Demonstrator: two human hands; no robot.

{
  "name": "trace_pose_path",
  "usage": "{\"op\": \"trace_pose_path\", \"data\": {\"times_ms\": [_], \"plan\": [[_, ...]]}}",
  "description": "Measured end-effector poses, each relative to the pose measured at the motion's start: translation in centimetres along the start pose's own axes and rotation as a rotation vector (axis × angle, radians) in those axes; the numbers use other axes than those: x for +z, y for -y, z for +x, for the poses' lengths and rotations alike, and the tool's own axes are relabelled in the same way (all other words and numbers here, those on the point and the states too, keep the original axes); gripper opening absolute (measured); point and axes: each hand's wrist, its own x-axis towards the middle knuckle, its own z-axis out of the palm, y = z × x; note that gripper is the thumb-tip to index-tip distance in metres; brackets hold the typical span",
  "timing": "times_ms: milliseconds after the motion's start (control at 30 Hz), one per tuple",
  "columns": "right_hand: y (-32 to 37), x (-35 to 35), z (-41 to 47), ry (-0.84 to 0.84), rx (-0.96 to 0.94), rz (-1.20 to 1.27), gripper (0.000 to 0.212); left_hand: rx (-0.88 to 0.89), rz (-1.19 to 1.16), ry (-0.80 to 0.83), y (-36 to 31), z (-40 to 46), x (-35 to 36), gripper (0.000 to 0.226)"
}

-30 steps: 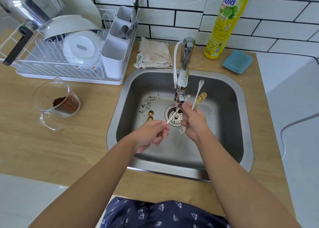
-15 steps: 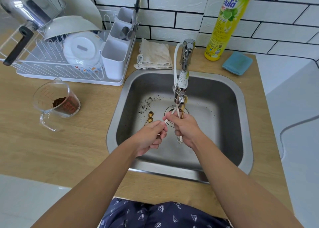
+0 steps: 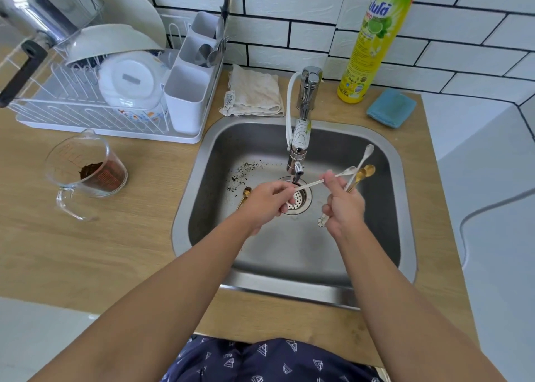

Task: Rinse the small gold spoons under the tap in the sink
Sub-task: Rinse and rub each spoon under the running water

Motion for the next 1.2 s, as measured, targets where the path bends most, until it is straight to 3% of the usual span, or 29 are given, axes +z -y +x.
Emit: {"op": "trace_pose_path", "data": {"times_ms": [133,333,433,567,633,767,900,1033,1200], "plan": [[0.6,-0.6,-0.1,-0.041,0.016,0.012,0.016,-0.01,0.044,-0.066,-0.9,1.5,2.1,0.024],[2.4,-1.6,0.8,-0.053,-0.012,-0.059,0.016,-0.026,0.205,0.213,-1.3,1.1,-0.1,0.025],[1.3,-0.7,0.2,-0.009,0.021,-0.111,0.024,0.001,0.433,0.265,-1.9,1.2,-0.9,0.027],[0.1,1.2,-1.0,0.069,0.04,-0.103,0.034,0.081,0.554,0.182,-3.0,1.7,0.2,0.031],[0.5,1.8,-1.1,0.097,0.014,-0.099,0.028,0.016,0.478,0.176,-2.9,1.7,-0.1,0.036],[0.8,2.2,-1.3,0.282,-0.009,-0.155,0.006,-0.276,-0.003,0.326,-2.9,1.7,-1.1,0.038],[1.6,1.9,-0.3,0.155,-0.024,-0.114,0.011,-0.171,0.084,0.388,-2.6,1.2,-1.4,0.033],[2.2,0.7,0.9,-0.026,-0.006,-0.088,0.016,-0.084,0.183,0.299,-0.6,0.4,-2.2,0.031],[0.8,1.3,0.0,-0.024,0.049,-0.032,0.016,0.078,0.386,0.113,-1.6,1.4,-0.7,0.037]]}}
